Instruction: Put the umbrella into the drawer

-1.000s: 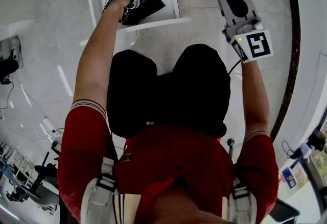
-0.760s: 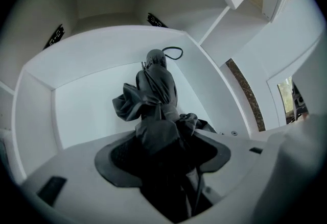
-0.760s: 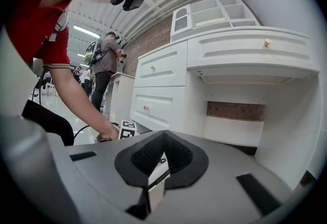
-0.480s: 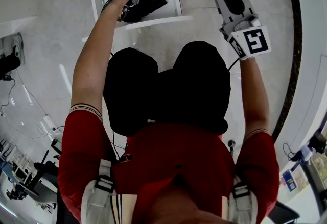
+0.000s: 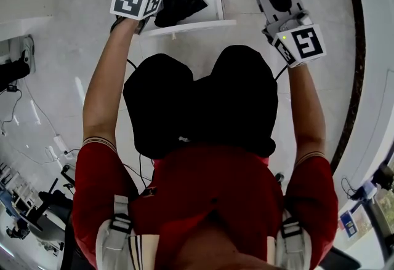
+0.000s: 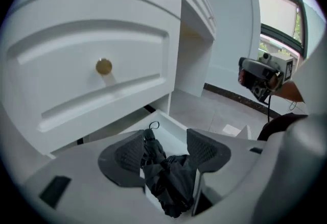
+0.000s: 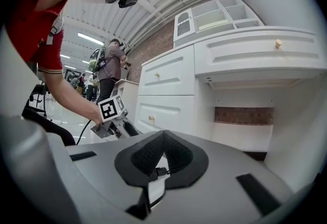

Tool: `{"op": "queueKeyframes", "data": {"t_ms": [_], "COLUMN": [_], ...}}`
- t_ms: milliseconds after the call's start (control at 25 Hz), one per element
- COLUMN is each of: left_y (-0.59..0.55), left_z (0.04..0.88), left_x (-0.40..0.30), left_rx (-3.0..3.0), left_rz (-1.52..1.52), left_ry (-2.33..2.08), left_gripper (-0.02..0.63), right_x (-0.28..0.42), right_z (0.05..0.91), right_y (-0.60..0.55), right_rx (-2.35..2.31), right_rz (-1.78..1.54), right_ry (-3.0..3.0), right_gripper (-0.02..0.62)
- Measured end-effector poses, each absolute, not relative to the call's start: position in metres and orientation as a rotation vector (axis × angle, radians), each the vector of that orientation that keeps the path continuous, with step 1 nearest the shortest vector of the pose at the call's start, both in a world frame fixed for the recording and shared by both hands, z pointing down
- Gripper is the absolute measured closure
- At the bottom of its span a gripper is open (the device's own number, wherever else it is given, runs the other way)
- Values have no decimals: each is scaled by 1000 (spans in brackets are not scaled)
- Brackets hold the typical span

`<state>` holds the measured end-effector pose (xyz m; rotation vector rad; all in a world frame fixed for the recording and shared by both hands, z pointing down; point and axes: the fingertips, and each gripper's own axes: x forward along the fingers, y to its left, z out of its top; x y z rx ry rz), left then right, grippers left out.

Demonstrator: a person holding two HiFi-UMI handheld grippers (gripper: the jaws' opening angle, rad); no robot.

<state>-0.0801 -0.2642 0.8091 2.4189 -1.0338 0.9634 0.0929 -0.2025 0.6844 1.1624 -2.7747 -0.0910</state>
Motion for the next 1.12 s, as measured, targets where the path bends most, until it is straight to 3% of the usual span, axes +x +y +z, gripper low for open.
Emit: {"op": "queueKeyframes", "data": {"t_ms": [200,480,680,1120], "left_y": [-244,-218,-199,-155], "left_z": [751,664,614,547], "left_x": [-75,-73,-79,-75], "left_rx": [2597,2804,2860,2967], "left_rz": [730,403,227,228], "left_ry": [-1068,-1167,-1248,-1225], "left_gripper": [381,529,591,600], "right_x": [87,78,67,43], "right_z": [668,628,603,547], "right_y": [-198,-183,-172,-152], "right_rx": [1158,1099,1078,1076], "right_rz": [-61,-102,-102,-75], "right_ry": [-2801,-2858,-2918,-2973], "right_gripper": [597,597,597,597]}}
